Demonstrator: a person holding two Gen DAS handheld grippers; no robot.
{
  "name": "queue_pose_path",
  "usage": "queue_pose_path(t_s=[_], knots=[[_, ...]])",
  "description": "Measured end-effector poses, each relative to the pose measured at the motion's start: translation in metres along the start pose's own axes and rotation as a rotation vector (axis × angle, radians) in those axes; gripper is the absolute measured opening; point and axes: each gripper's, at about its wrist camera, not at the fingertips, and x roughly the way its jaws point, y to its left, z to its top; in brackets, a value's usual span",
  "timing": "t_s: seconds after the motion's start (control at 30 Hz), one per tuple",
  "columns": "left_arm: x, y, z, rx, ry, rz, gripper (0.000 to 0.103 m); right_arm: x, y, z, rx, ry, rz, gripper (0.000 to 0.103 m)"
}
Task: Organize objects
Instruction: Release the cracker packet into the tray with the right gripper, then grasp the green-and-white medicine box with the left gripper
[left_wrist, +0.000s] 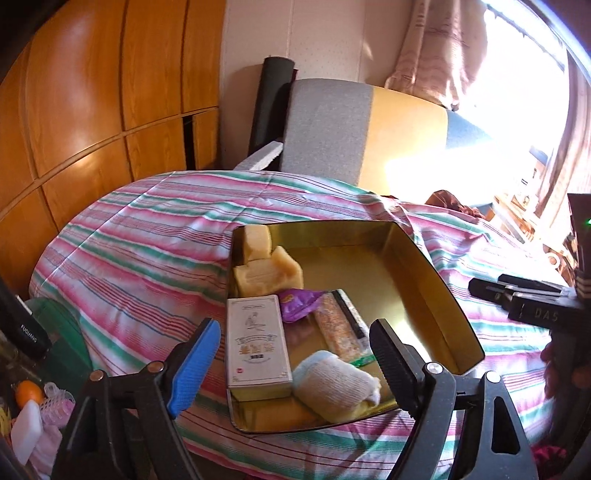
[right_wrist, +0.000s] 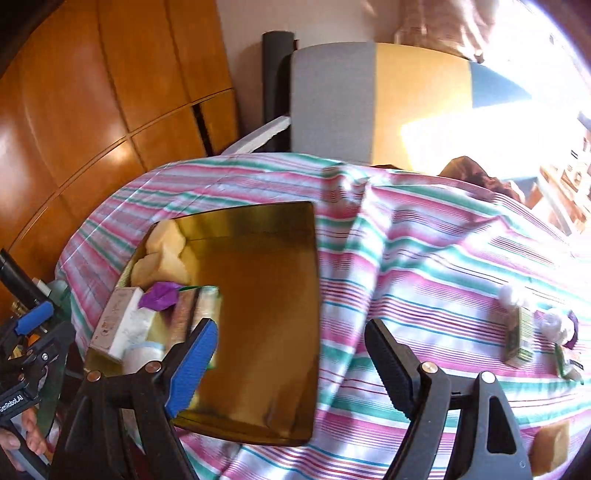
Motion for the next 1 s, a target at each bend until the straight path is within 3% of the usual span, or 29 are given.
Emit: queue_pose_path(t_s=[0.2,0.37,0.63,0.77,0.87,1.0], knots=[[0.003,-0.034,0.005,0.081,0.008,-0.065,0.084,-0.020,-0.077,-0.006,0.121,-0.012,-0.106,0.083],[0.007,-0.070,0.010,0.150,0.017,-0.127,0.084,-0.047,-0.163,-0.015,0.271,-0.036,-0.231,0.083],[0.018,-0.141,0.019,0.265,0.047,-0.232,0.084,-0.098,-0.315,-0.052,0.644,-0.139,-0.481,0.083],[0.029,-0.183,0.022,0.320,0.078,-0.271,0.084,-0.103,-0.360,-0.092,0.819,-0.173,-0.510,0.083],[0.041,-0.213,0.024,0.348,0.107,-0.303,0.084,-0.102,-0.381,-0.112,0.970,-0.150,-0.448,0.083],[0.062,-0.254,0.025,0.369,0.164,-0.354,0.084,-0.112,-0.386,-0.118,1.011,-0.181,-0.426,0.083]])
